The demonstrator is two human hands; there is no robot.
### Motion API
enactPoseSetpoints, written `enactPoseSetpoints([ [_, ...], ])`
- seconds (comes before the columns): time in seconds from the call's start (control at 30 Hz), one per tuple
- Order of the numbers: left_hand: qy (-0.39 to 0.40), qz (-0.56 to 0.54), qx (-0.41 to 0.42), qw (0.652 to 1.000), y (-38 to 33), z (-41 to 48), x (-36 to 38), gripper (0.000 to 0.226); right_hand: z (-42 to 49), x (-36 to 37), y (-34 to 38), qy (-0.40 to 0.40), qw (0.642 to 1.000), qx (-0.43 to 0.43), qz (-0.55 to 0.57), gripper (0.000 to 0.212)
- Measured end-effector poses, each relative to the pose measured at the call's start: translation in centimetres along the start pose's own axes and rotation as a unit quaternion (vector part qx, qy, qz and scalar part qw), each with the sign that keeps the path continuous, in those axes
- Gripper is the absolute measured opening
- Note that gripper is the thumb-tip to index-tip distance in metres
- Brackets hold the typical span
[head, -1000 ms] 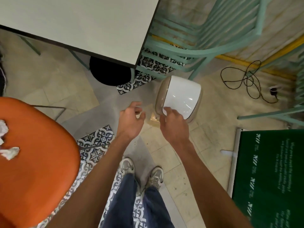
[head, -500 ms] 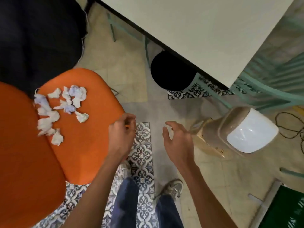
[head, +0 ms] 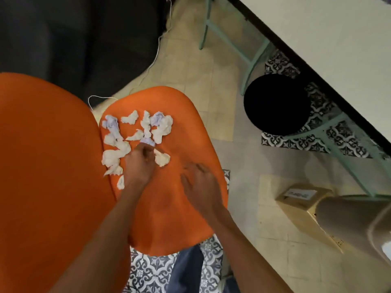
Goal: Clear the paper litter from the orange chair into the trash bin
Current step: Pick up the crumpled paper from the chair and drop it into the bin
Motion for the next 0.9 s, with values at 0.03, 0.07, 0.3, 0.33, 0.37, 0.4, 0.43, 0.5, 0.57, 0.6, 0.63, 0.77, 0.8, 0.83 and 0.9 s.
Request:
enactPoseSetpoints([
  [0.03, 0.004, 0.005, -0.005, 1.0, 1.0, 1.1, 0.0, 0.022, 1.2, 1.4, 0.8, 0.009, 1.0, -0.006, 0.0, 0.029],
  [0.07, 0.006, 0.007, -0.009, 1.0, 1.7, 2.2, 0.2, 0.023, 2.3, 2.8, 1.5, 0.019, 1.0, -0.011, -0.001, 0.03],
  [0.3, 0.094, 0.046, 0.008, 0.994, 5.7, 7.7, 3.8, 0.032, 8.0, 10.1, 3.0, 0.091, 0.991, -0.05, -0.08, 0.044],
  [0.33, 0.113, 0.055, 0.015, 0.992, 6.1, 8.3, 4.4, 0.033, 8.4, 11.0, 3.0, 0.108, 0.988, -0.059, -0.092, 0.047],
  [0.37, 0.128, 0.063, 0.024, 0.989, 6.4, 8.7, 5.0, 0.035, 8.6, 11.7, 3.0, 0.122, 0.985, -0.071, -0.101, 0.047],
  [0.4, 0.137, 0.069, 0.032, 0.988, 6.7, 9.1, 5.4, 0.036, 8.7, 12.3, 3.1, 0.128, 0.982, -0.084, -0.108, 0.047],
  [0.43, 0.143, 0.072, 0.04, 0.986, 6.8, 9.4, 5.6, 0.036, 8.9, 12.7, 3.1, 0.123, 0.981, -0.101, -0.114, 0.046],
  [0.5, 0.15, 0.078, 0.049, 0.984, 7.1, 9.9, 6.0, 0.038, 9.0, 13.3, 3.1, 0.103, 0.974, -0.147, -0.141, 0.046],
  [0.57, 0.155, 0.083, 0.058, 0.983, 7.2, 10.3, 6.2, 0.04, 8.7, 14.2, 2.7, 0.128, 0.957, -0.172, -0.194, 0.047],
  [0.6, 0.155, 0.083, 0.059, 0.983, 7.2, 10.4, 6.3, 0.039, 8.4, 14.4, 2.5, 0.151, 0.952, -0.167, -0.209, 0.051],
  [0.63, 0.155, 0.083, 0.06, 0.983, 7.3, 10.6, 6.3, 0.038, 8.2, 14.6, 2.3, 0.147, 0.951, -0.171, -0.21, 0.058],
  [0.77, 0.157, 0.081, 0.067, 0.982, 7.3, 10.1, 6.2, 0.034, 7.9, 14.2, 1.3, 0.176, 0.941, -0.16, -0.24, 0.044],
  [0.8, 0.154, 0.078, 0.063, 0.983, 7.1, 9.5, 6.1, 0.035, 7.8, 14.0, 0.9, 0.19, 0.938, -0.163, -0.239, 0.039],
  [0.83, 0.148, 0.075, 0.061, 0.984, 6.6, 8.9, 5.7, 0.035, 7.5, 13.6, 0.5, 0.199, 0.939, -0.164, -0.229, 0.037],
  [0.9, 0.129, 0.067, 0.053, 0.988, 6.2, 7.8, 5.0, 0.036, 7.2, 12.4, -0.4, 0.185, 0.957, -0.118, -0.188, 0.032],
])
Point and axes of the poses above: each hand's wrist, its own z-axis towards the middle knuckle, its own x-axis out of the palm, y = z × x, the point moved 5 cm from there along z, towards the middle knuckle, and after that the axes turned 3 degrees about x, right-handed, at the moved point
